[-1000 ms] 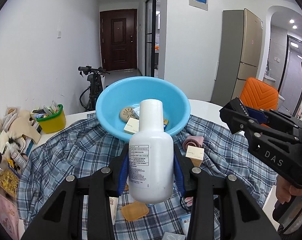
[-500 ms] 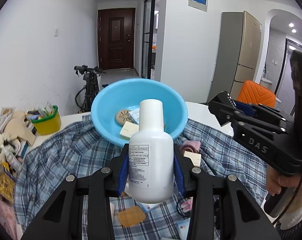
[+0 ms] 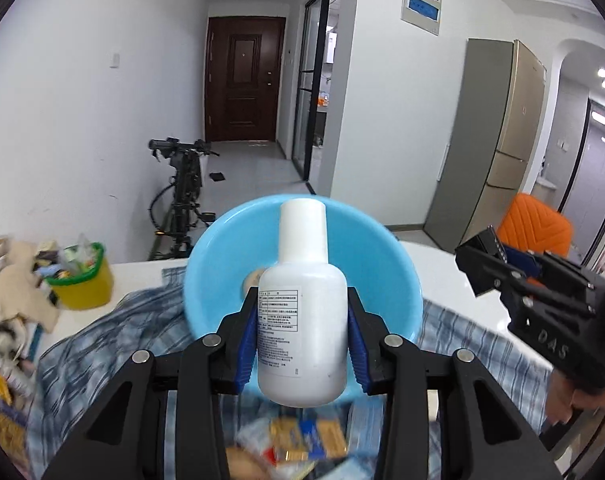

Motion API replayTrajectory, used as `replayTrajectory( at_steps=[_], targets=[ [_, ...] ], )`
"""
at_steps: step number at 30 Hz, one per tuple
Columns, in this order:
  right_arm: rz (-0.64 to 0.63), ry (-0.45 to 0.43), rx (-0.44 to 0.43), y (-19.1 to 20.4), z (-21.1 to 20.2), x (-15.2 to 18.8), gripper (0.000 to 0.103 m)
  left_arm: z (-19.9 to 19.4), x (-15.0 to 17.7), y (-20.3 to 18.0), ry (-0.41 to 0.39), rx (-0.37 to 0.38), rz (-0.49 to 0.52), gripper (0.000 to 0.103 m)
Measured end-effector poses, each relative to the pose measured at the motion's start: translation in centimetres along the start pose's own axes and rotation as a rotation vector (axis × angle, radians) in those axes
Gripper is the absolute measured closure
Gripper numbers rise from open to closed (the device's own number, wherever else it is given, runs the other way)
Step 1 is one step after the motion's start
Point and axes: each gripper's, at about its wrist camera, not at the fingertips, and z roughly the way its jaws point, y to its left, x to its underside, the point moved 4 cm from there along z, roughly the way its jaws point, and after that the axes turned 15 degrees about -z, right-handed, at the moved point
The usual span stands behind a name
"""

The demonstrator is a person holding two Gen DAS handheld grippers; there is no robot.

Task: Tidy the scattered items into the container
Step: 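Move both tools over the basin holding the bottle and the black box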

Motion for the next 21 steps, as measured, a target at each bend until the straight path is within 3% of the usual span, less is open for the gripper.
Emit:
replayTrajectory(
  at_steps=[3, 7, 10, 14, 17, 21],
  targets=[
    [-0.012, -0.010, 0.022, -1.0, 2.6, -1.8, 0.074, 3.4, -2.6, -0.3, 0.003, -0.004, 0.013, 0.062],
    [0.049, 0.031, 0.063, -2.6, 5.3, -3.1, 0.074, 6.2, -4.8, 0.5, 0.015, 0.050, -0.076, 0.062],
    [0.069, 0.052, 0.053, -3.1, 6.8, -3.8, 0.074, 7.6, -6.3, 0.8, -0.001, 0.010, -0.069, 0.062],
    [0.050, 0.041, 0.061, -3.2, 7.7, -5.1, 0.074, 8.2, -8.1, 0.6, -0.004, -0.031, -0.078, 0.061],
    [0.049, 0.031, 0.064, -3.7, 8.3, -6.3, 0.074, 7.5, -9.4, 0.3, -0.028, 0.005, -0.109, 0.061],
    [0.084, 0.051, 0.072, -5.0, 9.1, -7.3, 0.074, 7.4, -11.1, -0.4, -0.040, -0.033, -0.073, 0.061]
  ],
)
